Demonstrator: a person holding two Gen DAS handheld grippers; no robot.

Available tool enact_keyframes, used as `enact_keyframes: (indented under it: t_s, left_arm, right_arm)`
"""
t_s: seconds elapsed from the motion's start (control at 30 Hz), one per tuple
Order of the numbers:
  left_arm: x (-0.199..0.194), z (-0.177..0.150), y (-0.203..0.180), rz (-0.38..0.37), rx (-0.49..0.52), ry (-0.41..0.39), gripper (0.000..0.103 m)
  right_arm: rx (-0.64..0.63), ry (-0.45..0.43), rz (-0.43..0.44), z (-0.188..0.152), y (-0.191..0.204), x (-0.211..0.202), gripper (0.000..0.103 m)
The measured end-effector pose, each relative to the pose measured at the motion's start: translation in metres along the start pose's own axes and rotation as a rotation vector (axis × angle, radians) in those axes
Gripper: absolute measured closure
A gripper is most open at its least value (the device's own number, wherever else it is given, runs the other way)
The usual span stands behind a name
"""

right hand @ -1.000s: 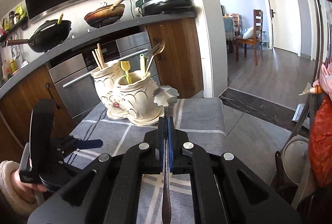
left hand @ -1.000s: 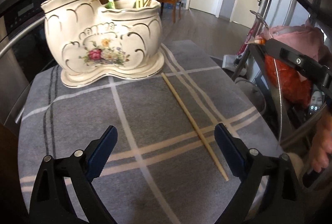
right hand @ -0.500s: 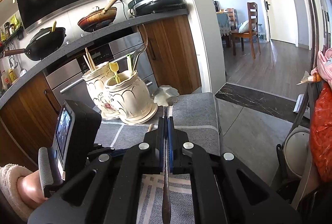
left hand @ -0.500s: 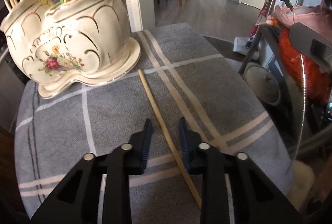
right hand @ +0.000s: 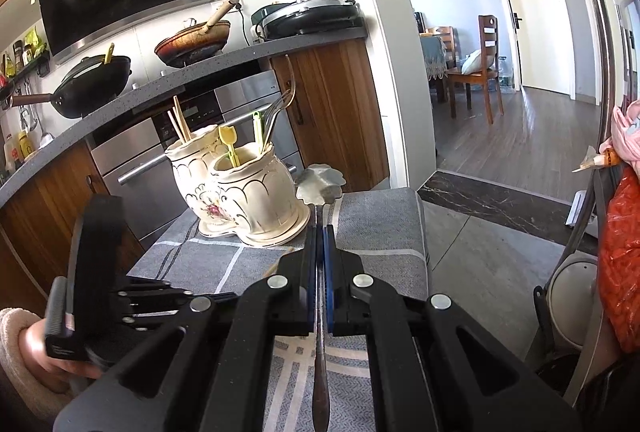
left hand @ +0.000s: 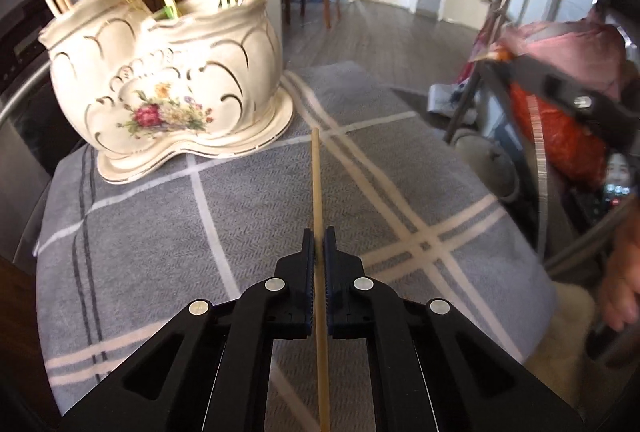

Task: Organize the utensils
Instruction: 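Grasp the last wooden chopstick with the left tool while the right lifts the spoon, then insert the chopstick into the taller pot with left tool while right drops the spoon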

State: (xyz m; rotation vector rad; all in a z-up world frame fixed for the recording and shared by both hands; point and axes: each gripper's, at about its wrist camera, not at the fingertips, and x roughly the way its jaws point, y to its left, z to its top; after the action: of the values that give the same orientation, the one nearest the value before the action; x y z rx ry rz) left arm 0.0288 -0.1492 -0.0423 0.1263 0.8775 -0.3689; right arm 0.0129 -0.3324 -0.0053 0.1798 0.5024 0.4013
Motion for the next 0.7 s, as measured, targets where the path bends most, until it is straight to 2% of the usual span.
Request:
enact_keyframes:
  t_s: [0.1,0.3,0.43,0.5,0.7]
  left_arm:
    - [-0.030,-0.007,0.012,-0.038,0.018,-0.077,0.098]
    - [-0.086,-0.006,0.049,-0.057,-0.012,-0.249,0.098]
    - [-0.116,0.011,0.068,-0.023,-0.012,-0.398,0.098]
    - [-0.120,0.025,0.072,0.002,-0.019,-0.469,0.098]
    - [-0.121,0.063,0.104,-0.002,-0.090,-0.622,0.098]
  right_arm:
    - [-0.023,-0.032,-0.007,0.003,0.008,-0.001,0.100]
    - [-0.032,-0.055,0.001,0.021,0.023,0.012,0.100]
    - [-0.058,-0.103,0.005,0.044,0.044,0.023,0.100]
    - [-0.068,-0.127,0.015,0.054,0.053,0.030,0.100]
    - [-0.089,-0.235,0.036,0.086,0.075,0.052,0.100]
